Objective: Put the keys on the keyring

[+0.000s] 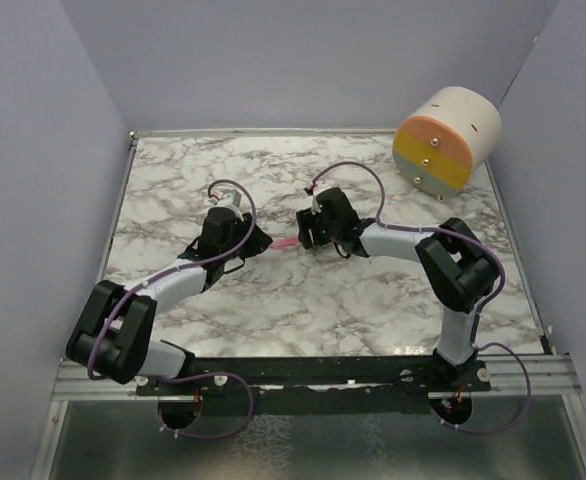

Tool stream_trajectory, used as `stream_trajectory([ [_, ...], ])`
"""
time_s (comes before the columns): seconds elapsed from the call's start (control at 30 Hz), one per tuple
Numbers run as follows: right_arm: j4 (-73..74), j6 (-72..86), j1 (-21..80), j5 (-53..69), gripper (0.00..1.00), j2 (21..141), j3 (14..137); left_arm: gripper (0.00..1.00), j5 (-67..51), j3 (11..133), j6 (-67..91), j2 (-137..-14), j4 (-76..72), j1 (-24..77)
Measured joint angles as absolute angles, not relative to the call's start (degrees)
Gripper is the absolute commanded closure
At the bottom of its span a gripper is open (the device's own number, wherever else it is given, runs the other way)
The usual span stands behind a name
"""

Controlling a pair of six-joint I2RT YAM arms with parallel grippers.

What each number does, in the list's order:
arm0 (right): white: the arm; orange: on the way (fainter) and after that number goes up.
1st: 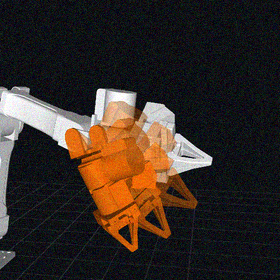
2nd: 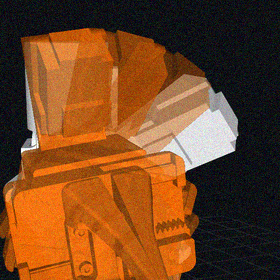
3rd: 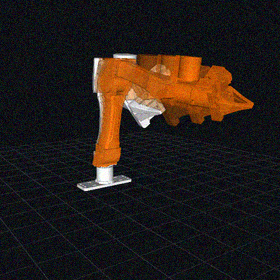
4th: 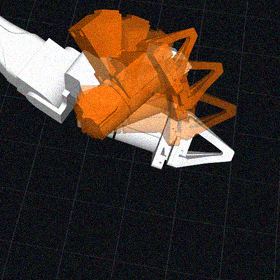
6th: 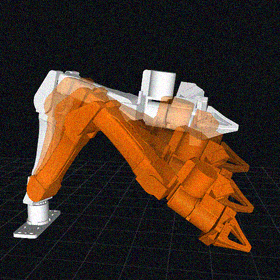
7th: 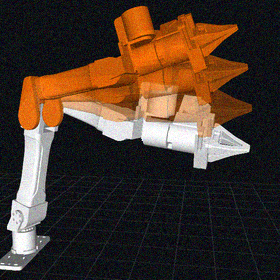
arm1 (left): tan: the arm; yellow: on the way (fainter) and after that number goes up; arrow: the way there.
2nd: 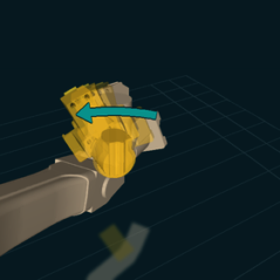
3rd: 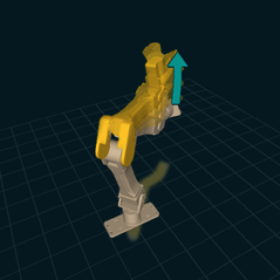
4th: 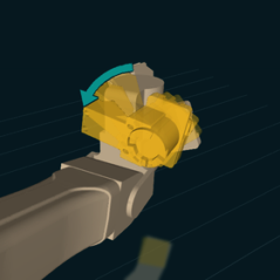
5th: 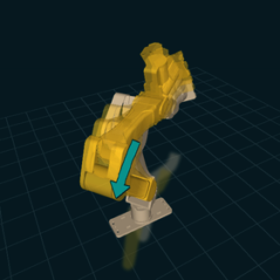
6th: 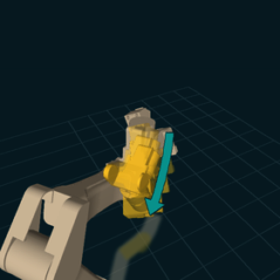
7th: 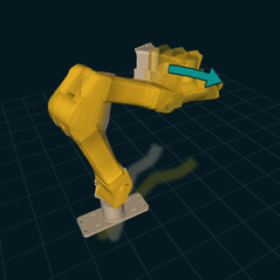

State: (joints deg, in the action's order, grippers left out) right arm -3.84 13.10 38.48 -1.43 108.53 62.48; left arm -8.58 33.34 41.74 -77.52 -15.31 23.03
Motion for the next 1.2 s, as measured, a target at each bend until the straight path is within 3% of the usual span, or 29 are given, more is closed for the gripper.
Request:
stream_trajectory([
  [1.2,0.2,13.4,42.8,-12.0,0.38,113.4,68.4,0.68,-7.3,39.7,41.7,-94.2,-18.4,27.1],
])
